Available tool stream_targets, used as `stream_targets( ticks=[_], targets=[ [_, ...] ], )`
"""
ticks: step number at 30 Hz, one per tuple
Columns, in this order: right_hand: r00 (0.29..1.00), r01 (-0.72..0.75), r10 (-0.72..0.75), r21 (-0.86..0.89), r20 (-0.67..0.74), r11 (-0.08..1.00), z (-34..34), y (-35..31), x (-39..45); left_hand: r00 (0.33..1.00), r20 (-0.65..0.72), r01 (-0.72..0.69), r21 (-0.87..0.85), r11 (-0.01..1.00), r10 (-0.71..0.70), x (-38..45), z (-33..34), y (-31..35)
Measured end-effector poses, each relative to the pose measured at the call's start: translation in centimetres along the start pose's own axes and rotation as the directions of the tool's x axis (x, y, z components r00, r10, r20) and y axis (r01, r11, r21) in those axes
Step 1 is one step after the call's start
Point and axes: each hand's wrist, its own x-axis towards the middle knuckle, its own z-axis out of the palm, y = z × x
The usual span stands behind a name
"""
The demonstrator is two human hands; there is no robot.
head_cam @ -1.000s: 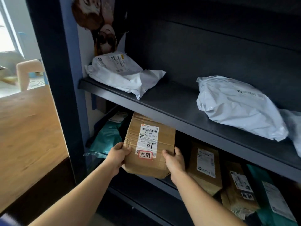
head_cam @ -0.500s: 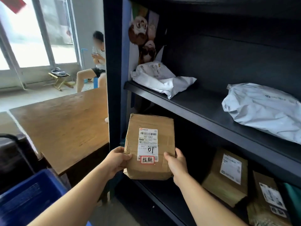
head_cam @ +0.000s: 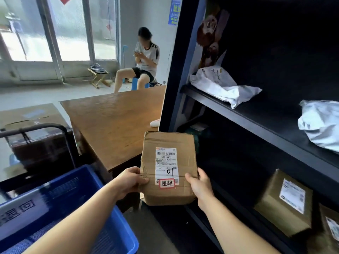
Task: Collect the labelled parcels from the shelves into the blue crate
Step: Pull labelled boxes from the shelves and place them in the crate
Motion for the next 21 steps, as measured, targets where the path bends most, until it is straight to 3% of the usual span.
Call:
stream_targets(
  ticks=[5, 21],
  targets=[
    [0.999, 0.027, -0.027, 0.016, 0.022, 1.000, 5.6, 0.3, -1.8, 0.999, -0.043, 0.013, 0.006, 1.000, -0.012, -1.8, -5.6, -1.7],
    [0.928, 0.126, -0.093, -0.068, 0.361, 0.990, 23.6, 3.2, -6.7, 0.952, -0.288, 0.054, -0.173, 0.984, -0.102, -8.0, -23.4, -10.4]
  ],
)
